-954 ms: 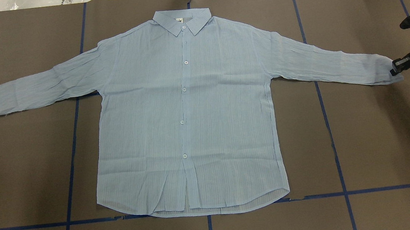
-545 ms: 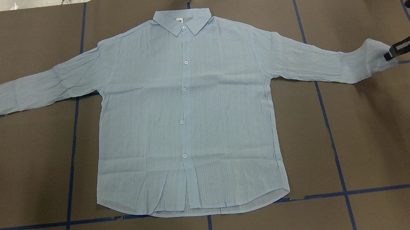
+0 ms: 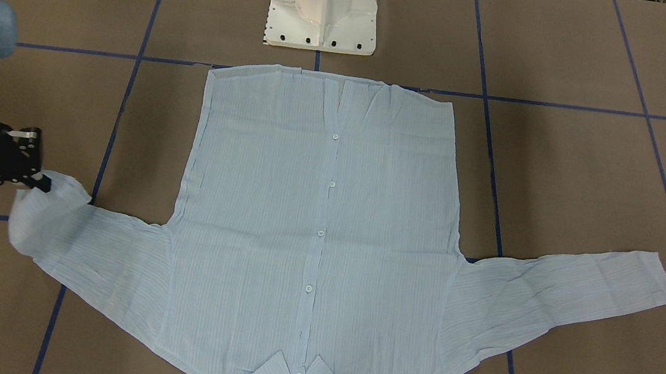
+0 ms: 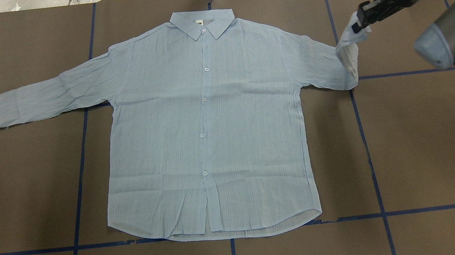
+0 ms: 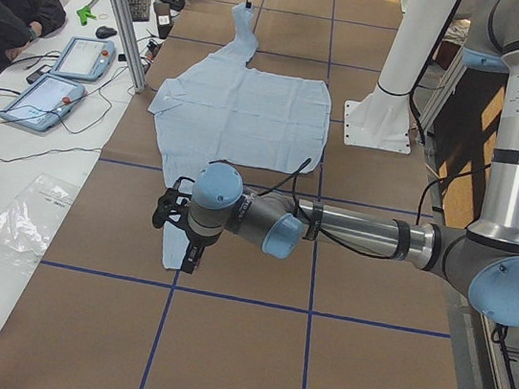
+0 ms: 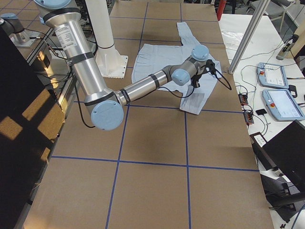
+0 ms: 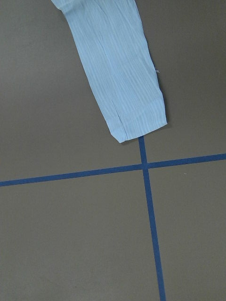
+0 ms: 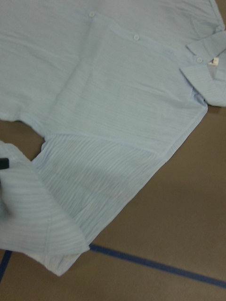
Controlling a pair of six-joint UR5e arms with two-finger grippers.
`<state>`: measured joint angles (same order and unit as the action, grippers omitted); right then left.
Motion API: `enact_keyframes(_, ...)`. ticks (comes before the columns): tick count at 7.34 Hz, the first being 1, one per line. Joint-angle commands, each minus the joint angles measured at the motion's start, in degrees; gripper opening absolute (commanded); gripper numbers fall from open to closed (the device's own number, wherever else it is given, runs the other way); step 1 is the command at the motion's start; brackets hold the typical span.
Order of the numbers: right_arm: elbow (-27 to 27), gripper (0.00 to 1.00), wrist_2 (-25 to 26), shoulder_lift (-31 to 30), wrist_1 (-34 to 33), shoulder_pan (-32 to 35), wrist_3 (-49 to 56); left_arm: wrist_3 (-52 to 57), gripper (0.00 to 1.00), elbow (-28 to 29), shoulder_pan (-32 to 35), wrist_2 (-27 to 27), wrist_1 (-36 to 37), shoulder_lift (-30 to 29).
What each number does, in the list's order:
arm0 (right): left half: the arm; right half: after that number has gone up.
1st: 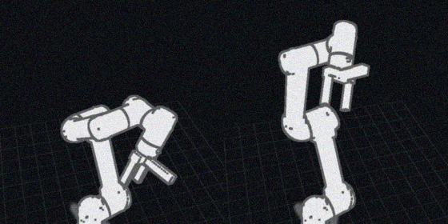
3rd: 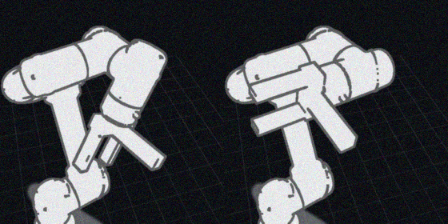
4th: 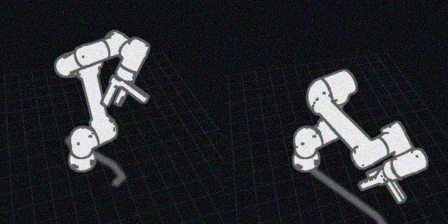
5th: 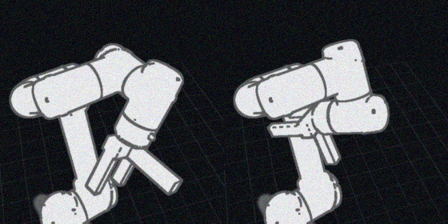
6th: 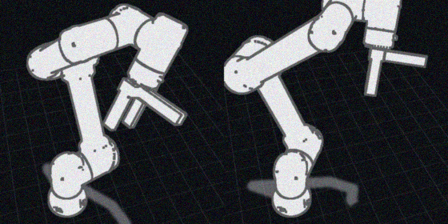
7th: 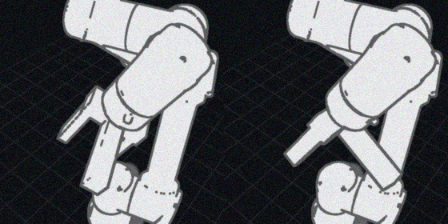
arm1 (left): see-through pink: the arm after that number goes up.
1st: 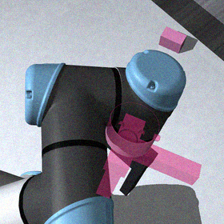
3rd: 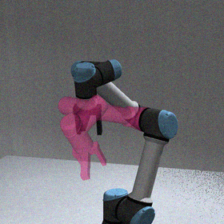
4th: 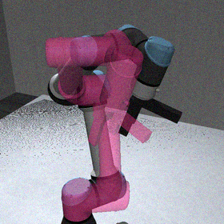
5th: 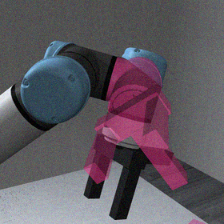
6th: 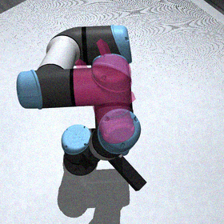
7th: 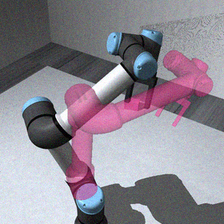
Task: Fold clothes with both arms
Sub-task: 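Lift the cuff with the right gripper and carry it across the shirt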
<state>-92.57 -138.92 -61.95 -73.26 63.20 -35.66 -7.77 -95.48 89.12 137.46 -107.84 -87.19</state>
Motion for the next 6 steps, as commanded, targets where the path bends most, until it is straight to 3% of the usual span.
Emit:
enact_keyframes(1,9.01,0.0,4.94,15.55,-0.57,-6.22,-6.18,0.03,1.0,0.64,0.0,0.0,0.0,0.0)
enact_keyframes(4,27.91,0.0,11.79,34.65,-0.04,-12.81,-6.44,0.12,1.0,1.35,0.0,-0.09,0.0,0.09)
enact_keyframes(6,29.99,0.0,17.07,35.93,0.14,-16.25,-6.36,0.03,1.0,1.61,0.0,-0.09,0.0,0.09)
